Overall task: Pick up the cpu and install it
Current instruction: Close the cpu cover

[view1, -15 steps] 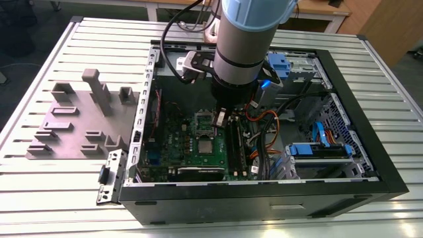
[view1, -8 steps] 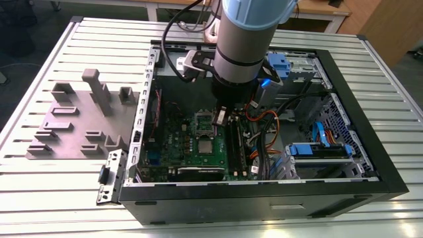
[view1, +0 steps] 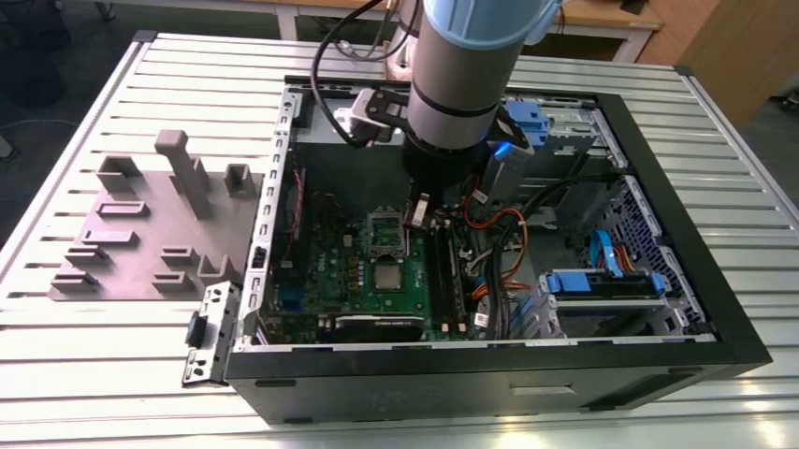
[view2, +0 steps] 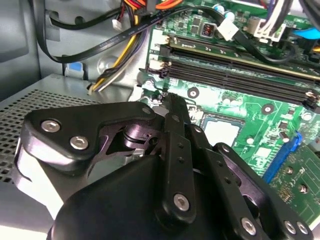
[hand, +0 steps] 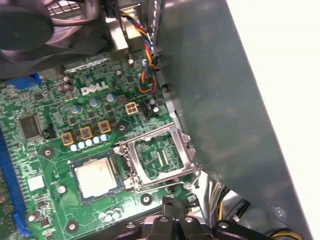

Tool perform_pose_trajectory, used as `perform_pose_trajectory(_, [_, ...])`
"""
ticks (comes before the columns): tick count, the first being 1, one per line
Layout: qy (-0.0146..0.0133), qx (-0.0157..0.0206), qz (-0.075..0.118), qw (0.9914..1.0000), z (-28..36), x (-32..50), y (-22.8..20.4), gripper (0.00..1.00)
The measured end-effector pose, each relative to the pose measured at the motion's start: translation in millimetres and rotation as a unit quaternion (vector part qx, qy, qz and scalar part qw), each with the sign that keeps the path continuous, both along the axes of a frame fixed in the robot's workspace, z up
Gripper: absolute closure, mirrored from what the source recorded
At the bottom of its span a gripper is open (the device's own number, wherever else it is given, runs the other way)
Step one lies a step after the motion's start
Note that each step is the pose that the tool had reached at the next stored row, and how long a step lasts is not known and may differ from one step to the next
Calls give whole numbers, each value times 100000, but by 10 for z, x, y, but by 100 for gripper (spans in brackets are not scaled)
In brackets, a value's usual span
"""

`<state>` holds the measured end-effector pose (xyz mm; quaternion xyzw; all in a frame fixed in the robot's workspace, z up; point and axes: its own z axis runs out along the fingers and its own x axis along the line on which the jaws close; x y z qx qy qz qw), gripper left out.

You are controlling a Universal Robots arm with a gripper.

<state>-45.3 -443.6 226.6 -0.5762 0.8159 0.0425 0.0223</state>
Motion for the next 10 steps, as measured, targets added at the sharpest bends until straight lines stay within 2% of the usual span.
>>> perform_pose_trajectory(4, [-2,140,3,100000,-20,4,12,89])
perform_pose_trajectory(10, [-1,774,-1,99997,-50,26,14,89])
